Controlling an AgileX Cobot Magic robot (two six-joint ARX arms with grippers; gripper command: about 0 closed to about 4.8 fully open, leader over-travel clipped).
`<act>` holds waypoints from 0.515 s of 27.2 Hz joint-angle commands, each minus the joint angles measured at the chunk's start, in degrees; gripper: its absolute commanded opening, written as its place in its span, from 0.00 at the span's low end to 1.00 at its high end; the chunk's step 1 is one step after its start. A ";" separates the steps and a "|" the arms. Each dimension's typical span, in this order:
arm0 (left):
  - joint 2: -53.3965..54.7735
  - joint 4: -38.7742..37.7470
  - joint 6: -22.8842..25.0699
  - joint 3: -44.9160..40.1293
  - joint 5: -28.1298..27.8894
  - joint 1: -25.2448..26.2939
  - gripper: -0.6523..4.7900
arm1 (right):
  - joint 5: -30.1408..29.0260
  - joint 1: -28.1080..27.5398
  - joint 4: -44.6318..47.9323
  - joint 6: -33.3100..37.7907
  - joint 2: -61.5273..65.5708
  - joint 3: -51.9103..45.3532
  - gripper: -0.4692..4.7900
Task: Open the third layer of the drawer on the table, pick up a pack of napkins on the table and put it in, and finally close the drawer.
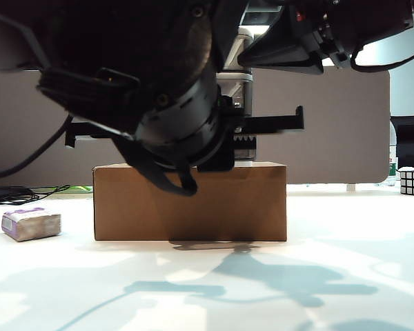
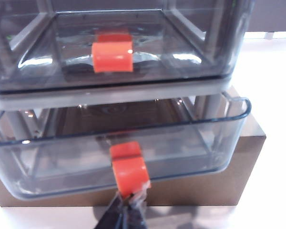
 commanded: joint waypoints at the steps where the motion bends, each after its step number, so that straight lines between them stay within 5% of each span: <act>1: -0.24 0.17 -0.13 0.09 -0.79 -0.24 0.11 | -0.87 -0.09 0.70 0.15 0.20 1.03 0.08; 6: -0.28 1.51 -0.13 0.11 -0.04 -0.33 0.14 | -2.49 -0.09 0.63 0.85 0.20 1.05 0.08; 9: -0.42 4.09 -0.11 0.15 4.28 -0.22 0.39 | -2.56 -0.09 0.55 1.01 0.20 1.05 0.08; 14: -0.39 4.94 -0.11 0.26 3.80 1.62 0.39 | -3.19 -0.09 0.48 0.98 0.20 1.03 0.08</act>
